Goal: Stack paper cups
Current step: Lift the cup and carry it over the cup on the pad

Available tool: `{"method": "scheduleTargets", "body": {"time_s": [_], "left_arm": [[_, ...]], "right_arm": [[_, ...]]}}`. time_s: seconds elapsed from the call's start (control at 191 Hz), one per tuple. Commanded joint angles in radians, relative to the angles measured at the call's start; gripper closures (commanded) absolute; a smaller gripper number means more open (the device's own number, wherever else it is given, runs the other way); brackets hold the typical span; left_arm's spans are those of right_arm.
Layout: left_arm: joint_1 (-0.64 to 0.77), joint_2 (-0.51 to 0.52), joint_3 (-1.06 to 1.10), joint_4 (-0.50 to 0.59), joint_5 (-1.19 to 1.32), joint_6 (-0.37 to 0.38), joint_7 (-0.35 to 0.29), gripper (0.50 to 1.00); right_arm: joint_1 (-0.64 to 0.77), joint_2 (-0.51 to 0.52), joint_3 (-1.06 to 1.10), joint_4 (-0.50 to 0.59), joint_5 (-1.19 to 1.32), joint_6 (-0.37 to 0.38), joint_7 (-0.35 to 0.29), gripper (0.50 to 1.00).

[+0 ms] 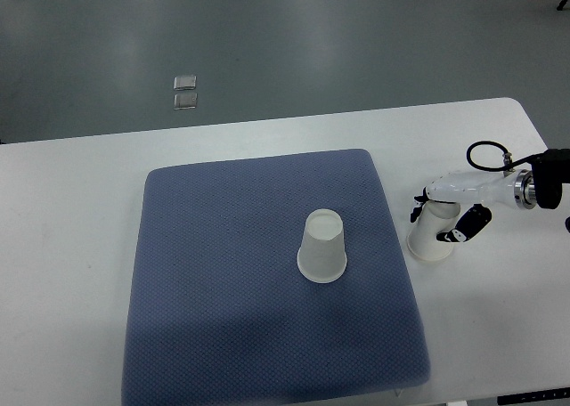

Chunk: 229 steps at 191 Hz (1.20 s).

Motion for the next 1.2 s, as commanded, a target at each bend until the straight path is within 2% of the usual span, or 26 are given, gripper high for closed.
{"method": "scheduleTargets", "body": {"time_s": [0.0, 0.252, 0.567, 0.976, 1.197], "left_arm": [[0.0, 0.0, 0.0, 0.0, -0.001, 0.0, 0.0, 0.5], [0.0, 0.0, 0.0, 0.0, -0.001, 0.0, 0.0, 0.5], [0.0, 0.0, 0.0, 0.0, 0.001, 0.0, 0.0, 0.5], [0.0, 0.0, 0.0, 0.0, -0.001, 0.0, 0.0, 0.5], [0.0, 0.0, 0.002, 0.0, 0.001, 0.0, 0.0, 0.5]], "right_arm": [[0.005, -0.006, 0.005, 0.0, 0.002, 0.002, 0.0, 0.836], [0.079, -0.016, 0.024, 0.002, 0.007, 0.024, 0.0, 0.832], [0.235, -0.019, 0.024, 0.029, 0.025, 0.099, 0.002, 0.828], [0.361, -0.038, 0.025, 0.149, 0.028, 0.152, 0.024, 0.828], [0.413, -0.009, 0.064, 0.2, 0.099, 0.211, 0.037, 0.826]]}}
